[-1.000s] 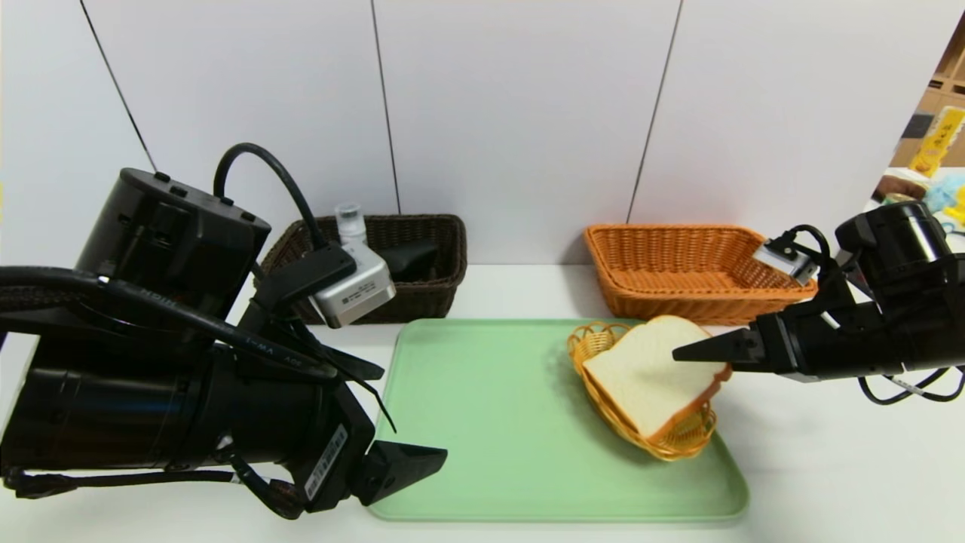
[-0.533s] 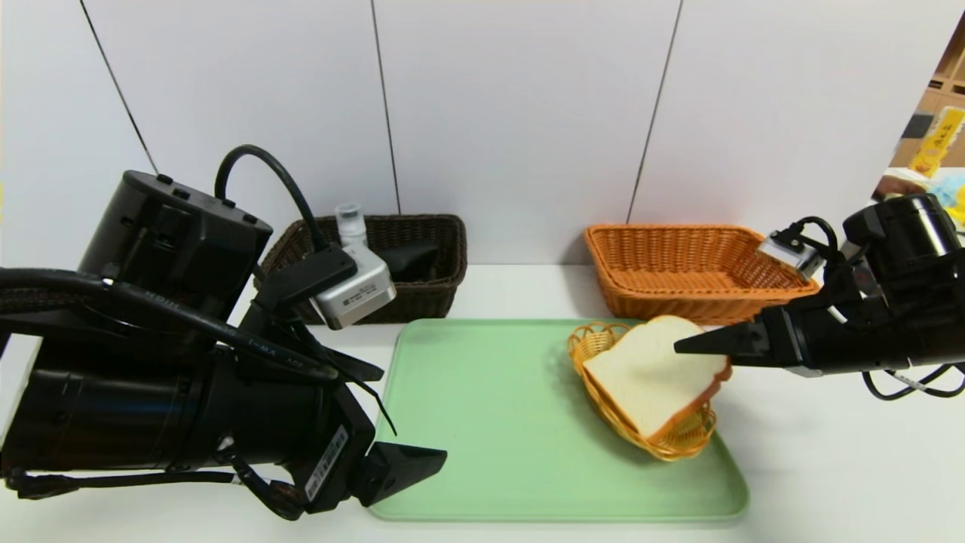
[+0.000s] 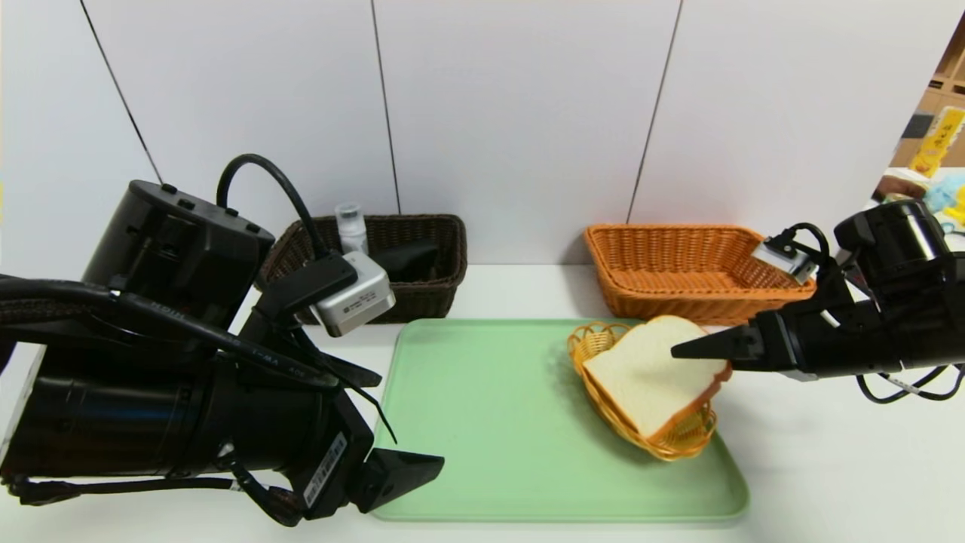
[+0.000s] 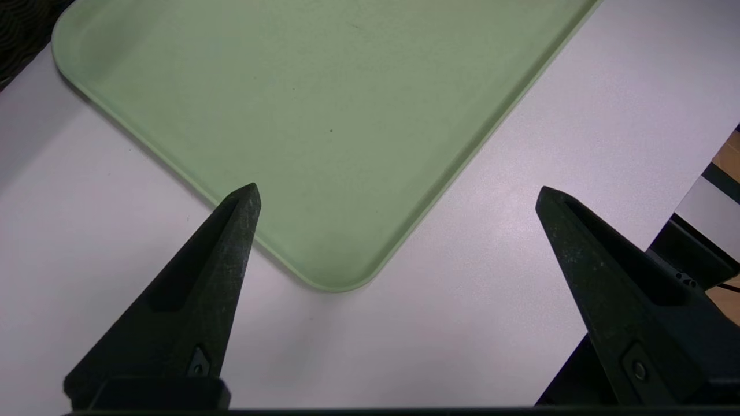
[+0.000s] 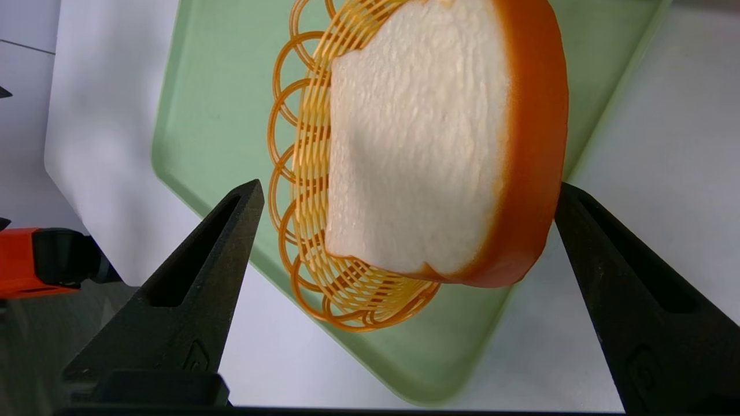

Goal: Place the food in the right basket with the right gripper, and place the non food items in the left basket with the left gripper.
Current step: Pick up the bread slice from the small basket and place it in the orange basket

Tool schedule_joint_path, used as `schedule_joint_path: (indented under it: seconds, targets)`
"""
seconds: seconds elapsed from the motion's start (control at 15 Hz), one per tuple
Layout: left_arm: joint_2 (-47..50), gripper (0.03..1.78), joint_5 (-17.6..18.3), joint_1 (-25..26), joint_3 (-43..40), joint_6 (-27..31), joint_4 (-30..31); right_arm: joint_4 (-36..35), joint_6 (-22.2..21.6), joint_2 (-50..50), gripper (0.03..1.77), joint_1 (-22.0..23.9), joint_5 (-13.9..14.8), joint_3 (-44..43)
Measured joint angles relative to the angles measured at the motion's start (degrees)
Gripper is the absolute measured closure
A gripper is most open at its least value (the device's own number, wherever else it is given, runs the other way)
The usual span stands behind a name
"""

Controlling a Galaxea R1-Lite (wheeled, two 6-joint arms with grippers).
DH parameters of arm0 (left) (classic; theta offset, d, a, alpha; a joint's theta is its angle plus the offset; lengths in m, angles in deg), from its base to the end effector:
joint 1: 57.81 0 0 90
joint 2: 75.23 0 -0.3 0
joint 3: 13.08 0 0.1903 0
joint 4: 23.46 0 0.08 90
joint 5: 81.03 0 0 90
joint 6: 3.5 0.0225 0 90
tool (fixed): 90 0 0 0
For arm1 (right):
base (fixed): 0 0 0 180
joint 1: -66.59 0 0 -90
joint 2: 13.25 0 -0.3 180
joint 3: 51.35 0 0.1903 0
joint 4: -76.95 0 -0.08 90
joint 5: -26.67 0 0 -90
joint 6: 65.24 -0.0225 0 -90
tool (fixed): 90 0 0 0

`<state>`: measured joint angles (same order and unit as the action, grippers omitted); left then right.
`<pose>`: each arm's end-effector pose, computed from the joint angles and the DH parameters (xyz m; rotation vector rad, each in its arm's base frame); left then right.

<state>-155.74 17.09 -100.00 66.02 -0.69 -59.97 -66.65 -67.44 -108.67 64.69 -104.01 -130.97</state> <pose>0.1620 -0.1511 0.2284 0.2443 0.6326 -0.8615 0.2703 0.0236 0.1701 0.3434 0.8924 0.6738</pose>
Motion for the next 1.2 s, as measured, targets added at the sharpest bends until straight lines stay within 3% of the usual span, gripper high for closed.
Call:
schedule_joint_path:
  seconds: [0.27,0.53,0.73,0.8,0.87,1.2]
  targets:
    - [0.0,0.12,0.0,0.0,0.0,0.0,0.0,0.0,0.0,-0.4,0.09,0.0,0.0,0.0]
    - [0.0,0.12,0.0,0.0,0.0,-0.1,0.0,0.0,1.3,-0.5,0.69,-0.4,0.0,0.7]
    - [0.0,0.12,0.0,0.0,0.0,0.0,0.0,0.0,1.6,-0.6,1.02,-0.6,0.0,1.2]
    - [0.0,0.12,0.0,0.0,-0.1,-0.1,0.0,0.0,1.6,-0.5,1.24,-0.6,0.0,1.2]
    - [0.0,0.12,0.0,0.0,-0.2,0.0,0.0,0.0,1.6,-0.3,1.63,-0.6,0.0,1.2]
    - [0.1,0.12,0.0,0.0,-0.3,0.0,0.0,0.0,1.5,0.1,1.63,-0.4,0.1,1.2]
